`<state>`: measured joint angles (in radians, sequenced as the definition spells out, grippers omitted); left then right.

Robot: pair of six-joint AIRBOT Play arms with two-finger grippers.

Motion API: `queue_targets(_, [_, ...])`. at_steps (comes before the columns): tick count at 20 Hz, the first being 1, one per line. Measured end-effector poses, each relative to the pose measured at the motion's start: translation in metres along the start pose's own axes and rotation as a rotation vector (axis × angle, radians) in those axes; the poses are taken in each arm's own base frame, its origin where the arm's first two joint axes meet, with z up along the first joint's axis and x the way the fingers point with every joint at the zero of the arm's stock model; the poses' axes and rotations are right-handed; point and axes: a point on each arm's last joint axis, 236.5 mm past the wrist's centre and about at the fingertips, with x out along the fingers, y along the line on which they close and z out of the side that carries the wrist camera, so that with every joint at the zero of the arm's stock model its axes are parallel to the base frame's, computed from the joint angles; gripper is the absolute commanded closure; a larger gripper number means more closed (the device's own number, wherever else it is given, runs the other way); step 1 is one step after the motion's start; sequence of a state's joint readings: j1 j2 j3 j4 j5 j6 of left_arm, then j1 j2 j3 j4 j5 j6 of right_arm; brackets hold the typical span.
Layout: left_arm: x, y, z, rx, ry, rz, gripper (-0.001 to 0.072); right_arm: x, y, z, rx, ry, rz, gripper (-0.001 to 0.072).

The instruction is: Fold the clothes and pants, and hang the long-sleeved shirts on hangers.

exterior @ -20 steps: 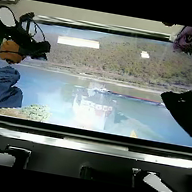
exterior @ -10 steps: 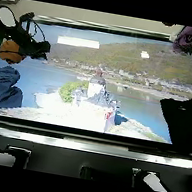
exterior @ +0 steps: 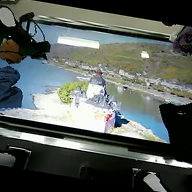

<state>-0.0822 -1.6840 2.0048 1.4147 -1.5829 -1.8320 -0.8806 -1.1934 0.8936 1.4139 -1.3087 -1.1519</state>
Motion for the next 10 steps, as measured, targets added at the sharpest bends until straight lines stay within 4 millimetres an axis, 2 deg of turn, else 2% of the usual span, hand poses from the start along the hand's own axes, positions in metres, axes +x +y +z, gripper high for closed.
queue_targets(2, [0.0, 0.0, 0.0, 0.0, 0.0, 0.0, 0.0689, -0.002, -0.007, 0.002, -0.024, -0.006, -0.027, 0.0269])
queue_targets(4, [0.0, 0.0, 0.0, 0.0, 0.0, 0.0, 0.0689, -0.016, -0.008, 0.014, -0.035, -0.059, -0.024, 0.0428])
queue_targets(5, [0.0, 0.0, 0.0, 0.0, 0.0, 0.0, 0.0689, -0.027, -0.001, 0.026, -0.036, -0.112, 0.012, 0.0436])
queue_targets(7, [0.0, 0.0, 0.0, 0.0, -0.001, 0.0, 0.069, -0.061, 0.029, 0.054, -0.056, -0.244, 0.148, 0.0443])
queue_targets(8, [-0.001, 0.0, 0.0, 0.008, -0.002, 0.0, 0.0689, -0.082, 0.052, 0.066, -0.083, -0.314, 0.232, 0.0488])
queue_targets(10, [-0.003, 0.0, 0.0, 0.044, -0.007, -0.001, 0.0689, -0.121, 0.103, 0.073, -0.181, -0.419, 0.367, 0.0607])
